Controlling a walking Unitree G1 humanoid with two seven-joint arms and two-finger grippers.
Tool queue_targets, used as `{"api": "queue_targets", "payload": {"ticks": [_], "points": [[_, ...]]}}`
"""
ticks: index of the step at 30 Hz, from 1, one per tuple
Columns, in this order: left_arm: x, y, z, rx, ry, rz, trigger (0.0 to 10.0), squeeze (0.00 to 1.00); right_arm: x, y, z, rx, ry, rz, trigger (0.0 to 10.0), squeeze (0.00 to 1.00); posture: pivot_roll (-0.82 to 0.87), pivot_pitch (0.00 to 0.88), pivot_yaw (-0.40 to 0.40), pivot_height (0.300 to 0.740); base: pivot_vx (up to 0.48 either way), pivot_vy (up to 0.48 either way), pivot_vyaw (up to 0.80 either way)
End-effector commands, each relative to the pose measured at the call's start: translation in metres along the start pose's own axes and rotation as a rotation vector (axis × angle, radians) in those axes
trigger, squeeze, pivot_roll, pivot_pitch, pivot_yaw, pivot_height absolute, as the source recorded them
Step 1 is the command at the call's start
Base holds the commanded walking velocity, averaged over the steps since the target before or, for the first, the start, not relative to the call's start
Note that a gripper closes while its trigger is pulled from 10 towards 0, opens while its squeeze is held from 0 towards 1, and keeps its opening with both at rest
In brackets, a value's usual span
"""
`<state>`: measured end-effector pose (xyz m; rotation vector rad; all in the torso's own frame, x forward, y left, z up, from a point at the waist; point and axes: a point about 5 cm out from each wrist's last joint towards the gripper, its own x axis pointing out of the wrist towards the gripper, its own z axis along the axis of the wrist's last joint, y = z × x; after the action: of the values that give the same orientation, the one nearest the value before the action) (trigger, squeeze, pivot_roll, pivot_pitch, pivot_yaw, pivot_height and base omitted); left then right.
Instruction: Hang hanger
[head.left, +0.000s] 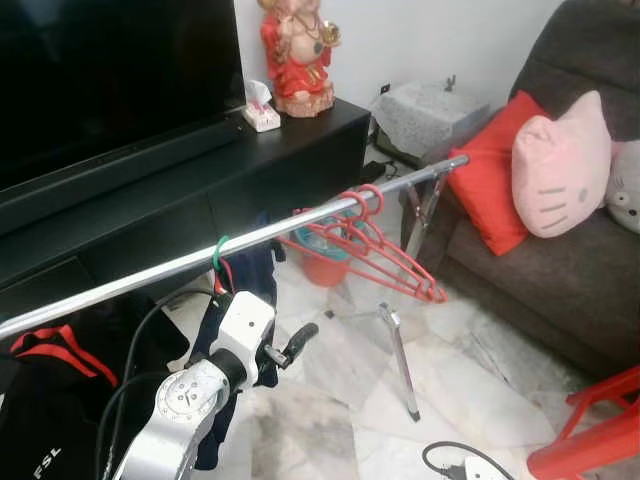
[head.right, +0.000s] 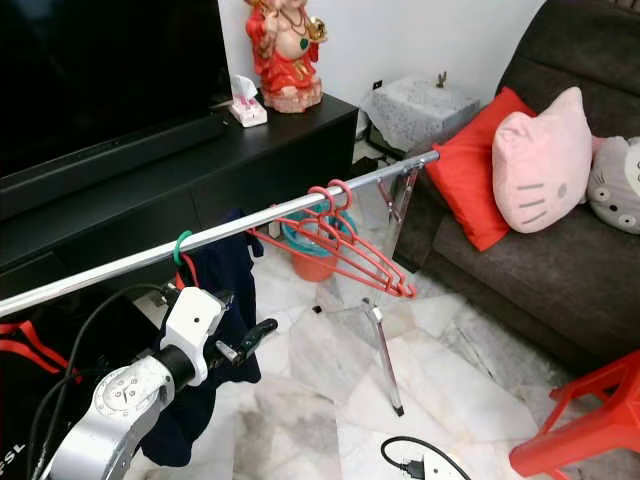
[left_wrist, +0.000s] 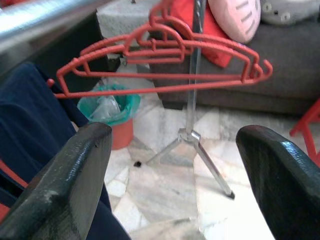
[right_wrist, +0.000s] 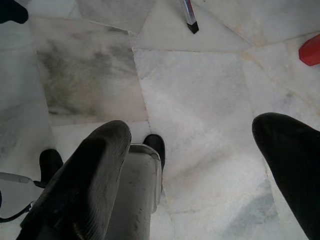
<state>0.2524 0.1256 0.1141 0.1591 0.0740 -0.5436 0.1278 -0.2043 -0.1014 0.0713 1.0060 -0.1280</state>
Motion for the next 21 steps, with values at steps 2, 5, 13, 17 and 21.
{"api": "queue_targets", "payload": {"ticks": [2, 5, 13, 17, 21], "points": [[-0.017, 0.006, 0.003, 0.011, -0.006, -0.048, 10.0, 0.0, 0.0, -0.001, -0.001, 0.01, 0.001, -0.007, 10.0, 0.0, 0.16, 0.0, -0.027, 0.74, 0.0, 0.0, 0.0], [-0.035, 0.006, -0.002, -0.014, 0.047, -0.154, 10.0, 0.0, 0.0, -0.001, -0.001, 0.009, 0.002, -0.008, 10.0, 0.0, 0.16, 0.0, -0.027, 0.74, 0.0, 0.0, 0.0], [-0.051, 0.038, -0.023, 0.076, 0.188, 0.008, 10.0, 0.0, 0.0, -0.001, -0.001, -0.001, 0.003, -0.001, 10.0, 0.0, 0.17, 0.0, -0.031, 0.74, 0.0, 0.0, 0.0], [-0.044, 0.052, -0.026, 0.072, 0.178, 0.151, 10.0, 0.0, 0.0, -0.001, -0.001, 0.001, 0.002, -0.002, 10.0, 0.0, 0.15, 0.0, -0.026, 0.74, 0.0, 0.0, 0.0], [-0.036, 0.054, -0.027, 0.075, 0.164, 0.214, 10.0, 0.0, 0.0, -0.001, -0.001, 0.006, 0.002, -0.006, 10.0, 0.0, 0.15, 0.0, -0.026, 0.74, 0.0, 0.0, 0.0]]}}
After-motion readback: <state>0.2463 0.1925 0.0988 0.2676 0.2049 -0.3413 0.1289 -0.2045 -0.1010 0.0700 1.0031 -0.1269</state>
